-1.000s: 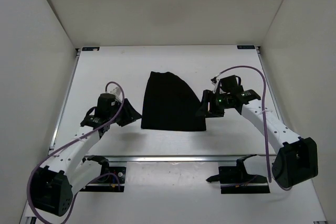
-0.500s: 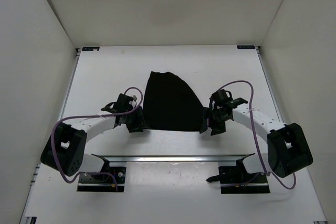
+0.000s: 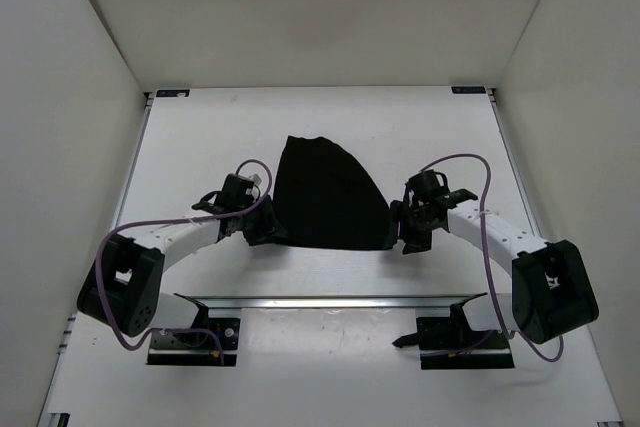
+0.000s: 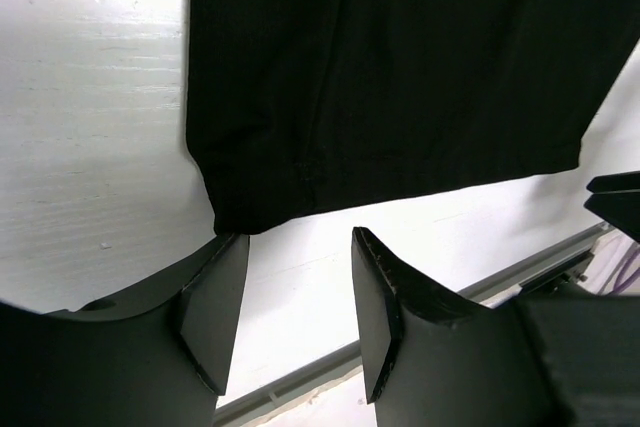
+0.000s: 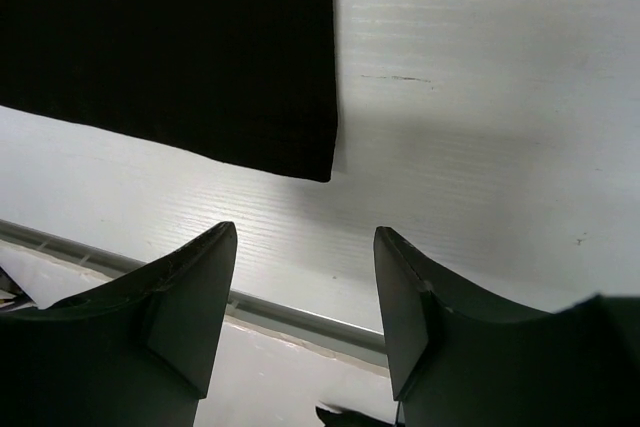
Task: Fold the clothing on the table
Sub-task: Grab the skirt from the pile
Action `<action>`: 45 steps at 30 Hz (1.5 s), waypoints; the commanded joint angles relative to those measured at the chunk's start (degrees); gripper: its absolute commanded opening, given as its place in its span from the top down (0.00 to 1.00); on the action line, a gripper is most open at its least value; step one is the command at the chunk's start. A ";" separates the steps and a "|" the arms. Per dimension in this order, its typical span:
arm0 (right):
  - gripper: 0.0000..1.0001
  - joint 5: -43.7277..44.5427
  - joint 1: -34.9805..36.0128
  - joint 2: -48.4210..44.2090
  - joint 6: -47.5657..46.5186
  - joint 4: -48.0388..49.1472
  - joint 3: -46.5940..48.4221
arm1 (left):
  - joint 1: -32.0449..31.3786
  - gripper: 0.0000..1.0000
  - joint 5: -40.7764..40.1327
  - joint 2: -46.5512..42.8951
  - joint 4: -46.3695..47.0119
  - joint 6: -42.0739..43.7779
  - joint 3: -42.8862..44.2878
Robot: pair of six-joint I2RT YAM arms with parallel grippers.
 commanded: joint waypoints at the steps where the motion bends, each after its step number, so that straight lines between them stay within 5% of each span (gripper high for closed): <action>1: 0.45 -0.28 -0.32 -1.76 0.32 1.32 0.86 | 0.68 0.44 0.80 -3.00 1.18 -0.28 -0.11; 12: 0.45 1.74 2.14 -1.24 -0.91 -3.69 11.58 | 2.44 0.44 1.51 -9.50 -0.84 -0.54 -0.55; 21: 0.45 1.39 2.58 -2.38 -0.82 -2.73 11.32 | 2.52 0.44 1.86 -9.77 -1.11 -0.28 -0.37; 27: 0.46 -2.13 -7.95 -3.87 -6.35 -4.31 12.28 | 10.77 0.45 3.97 -6.35 -5.67 6.48 7.16; 30: 0.46 -0.82 -7.71 -3.96 -7.33 -5.98 15.97 | 9.74 0.43 1.69 -6.95 -8.67 7.37 10.08; 35: 0.45 -1.16 0.55 -3.17 -3.21 -1.77 13.53 | 5.16 0.44 3.17 -10.91 -0.86 0.87 0.79; 41: 0.45 -3.53 -5.32 -3.34 -5.57 -3.08 13.00 | 9.81 0.43 4.06 -9.24 -6.19 5.61 4.53; 45: 0.46 -4.85 -4.38 -5.80 -3.47 0.24 11.86 | 6.23 0.43 2.91 -11.35 -2.55 2.20 3.24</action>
